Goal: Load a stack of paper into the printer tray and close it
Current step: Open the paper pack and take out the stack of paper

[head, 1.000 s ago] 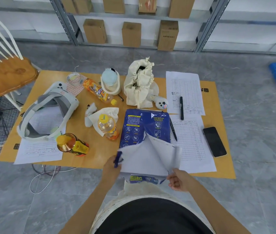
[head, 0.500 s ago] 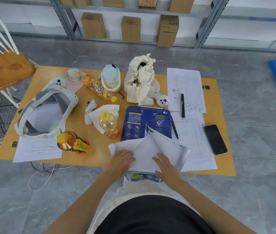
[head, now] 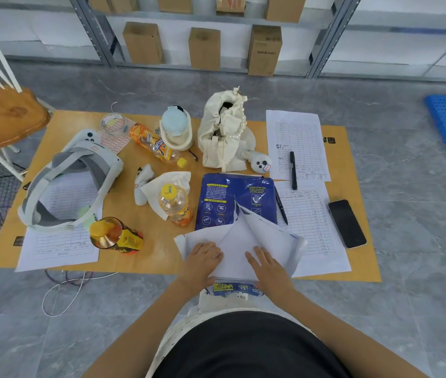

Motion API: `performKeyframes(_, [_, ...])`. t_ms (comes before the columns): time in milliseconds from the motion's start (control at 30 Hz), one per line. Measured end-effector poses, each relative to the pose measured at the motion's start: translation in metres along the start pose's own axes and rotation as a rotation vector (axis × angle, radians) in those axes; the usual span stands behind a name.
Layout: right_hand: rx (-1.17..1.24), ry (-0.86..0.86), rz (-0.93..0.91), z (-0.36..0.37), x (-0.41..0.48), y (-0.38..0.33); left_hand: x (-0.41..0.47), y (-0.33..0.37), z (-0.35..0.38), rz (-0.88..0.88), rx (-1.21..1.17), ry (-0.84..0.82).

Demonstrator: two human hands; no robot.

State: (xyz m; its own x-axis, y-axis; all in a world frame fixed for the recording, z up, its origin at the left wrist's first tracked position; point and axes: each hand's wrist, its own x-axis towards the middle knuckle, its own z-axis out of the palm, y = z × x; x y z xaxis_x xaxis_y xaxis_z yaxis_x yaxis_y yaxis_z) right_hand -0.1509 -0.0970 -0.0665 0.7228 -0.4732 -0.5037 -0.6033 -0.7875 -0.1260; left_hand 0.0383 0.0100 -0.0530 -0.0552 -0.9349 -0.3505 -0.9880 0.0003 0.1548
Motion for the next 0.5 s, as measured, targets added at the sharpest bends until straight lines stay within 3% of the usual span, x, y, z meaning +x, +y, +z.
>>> performKeyframes(200, [-0.023,-0.042,0.008,-0.002,0.002,0.001,0.000,0.000,-0.005,-0.001,0.043,-0.063])
performKeyframes(500, [-0.032,-0.016,0.029,0.003,0.000,-0.001,-0.002,0.014,0.017,-0.065,0.041,-0.007])
